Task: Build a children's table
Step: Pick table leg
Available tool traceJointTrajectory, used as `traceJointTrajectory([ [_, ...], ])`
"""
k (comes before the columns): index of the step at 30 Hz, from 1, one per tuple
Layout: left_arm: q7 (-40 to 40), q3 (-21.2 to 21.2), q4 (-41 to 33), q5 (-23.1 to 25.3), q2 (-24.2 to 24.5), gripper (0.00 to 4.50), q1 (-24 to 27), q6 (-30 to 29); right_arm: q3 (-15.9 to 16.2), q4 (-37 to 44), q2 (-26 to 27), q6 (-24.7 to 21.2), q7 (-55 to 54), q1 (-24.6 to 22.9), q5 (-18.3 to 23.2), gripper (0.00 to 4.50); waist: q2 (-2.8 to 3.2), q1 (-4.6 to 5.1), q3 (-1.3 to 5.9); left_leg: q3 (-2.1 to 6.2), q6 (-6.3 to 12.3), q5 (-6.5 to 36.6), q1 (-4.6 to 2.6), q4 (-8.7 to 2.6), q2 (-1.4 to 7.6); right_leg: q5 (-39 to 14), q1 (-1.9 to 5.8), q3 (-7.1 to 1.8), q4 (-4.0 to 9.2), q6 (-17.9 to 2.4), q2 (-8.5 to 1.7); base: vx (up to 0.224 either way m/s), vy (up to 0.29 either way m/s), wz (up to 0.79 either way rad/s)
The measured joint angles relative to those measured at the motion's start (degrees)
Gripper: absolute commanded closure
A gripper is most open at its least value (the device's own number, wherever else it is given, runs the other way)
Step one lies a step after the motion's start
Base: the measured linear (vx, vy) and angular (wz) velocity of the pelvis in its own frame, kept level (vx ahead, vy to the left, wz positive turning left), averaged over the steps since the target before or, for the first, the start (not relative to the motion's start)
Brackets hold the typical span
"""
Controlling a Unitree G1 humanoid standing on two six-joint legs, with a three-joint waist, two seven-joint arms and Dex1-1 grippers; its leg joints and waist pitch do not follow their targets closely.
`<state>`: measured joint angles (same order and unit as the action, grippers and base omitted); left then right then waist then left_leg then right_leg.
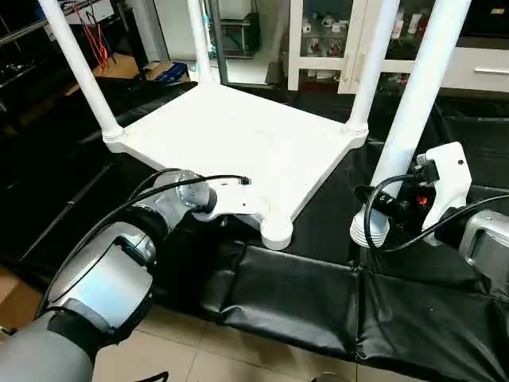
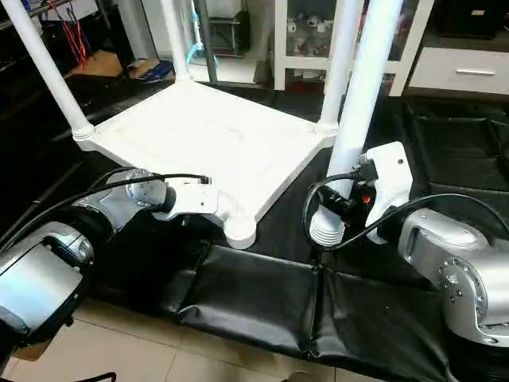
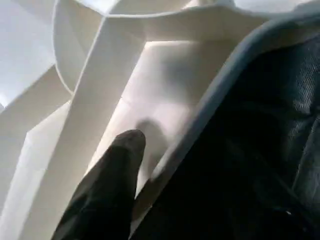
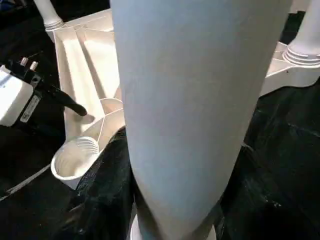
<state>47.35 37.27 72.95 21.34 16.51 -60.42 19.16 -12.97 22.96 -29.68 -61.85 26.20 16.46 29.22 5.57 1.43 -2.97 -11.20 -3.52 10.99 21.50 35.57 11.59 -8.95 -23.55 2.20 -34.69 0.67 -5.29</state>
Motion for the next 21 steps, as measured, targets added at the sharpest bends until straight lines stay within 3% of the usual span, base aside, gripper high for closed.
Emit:
traceJointTrajectory([
  [6,-0.24,-0.06,0.16,0.91,-0.05,2.64,-0.31,-0.48,0.63,-0.31,-0.20,0.01,0.20,0.70,-0.06,2.64,-0.04,0.09,0.01,-0.02,0.05,0.03,-0.01,-0.05,0.00,0.00,0.03,0.00,0.12,0.00,0.00,0.000,0.000,0.00],
  [17,8.97,-6.07,-1.26,-2.62,-1.35,3.27,0.19,-8.76,2.21,-0.80,-0.01,1.15,0.54,1.57,-0.09,2.64,0.11,0.04,0.39,-0.18,0.31,0.20,-0.34,-0.31,-0.10,-0.01,0.44,-0.07,0.64,0.01,-0.07,0.000,0.000,0.00],
  [21,10.71,-8.10,-2.37,-4.28,-2.01,3.34,1.49,-12.90,2.32,-1.04,0.91,1.35,0.53,1.56,-0.09,2.64,-0.34,0.09,0.83,-0.19,0.33,0.21,-0.53,-0.51,-0.27,-0.07,0.51,-0.18,0.65,0.09,-0.14,0.000,0.000,0.00],
])
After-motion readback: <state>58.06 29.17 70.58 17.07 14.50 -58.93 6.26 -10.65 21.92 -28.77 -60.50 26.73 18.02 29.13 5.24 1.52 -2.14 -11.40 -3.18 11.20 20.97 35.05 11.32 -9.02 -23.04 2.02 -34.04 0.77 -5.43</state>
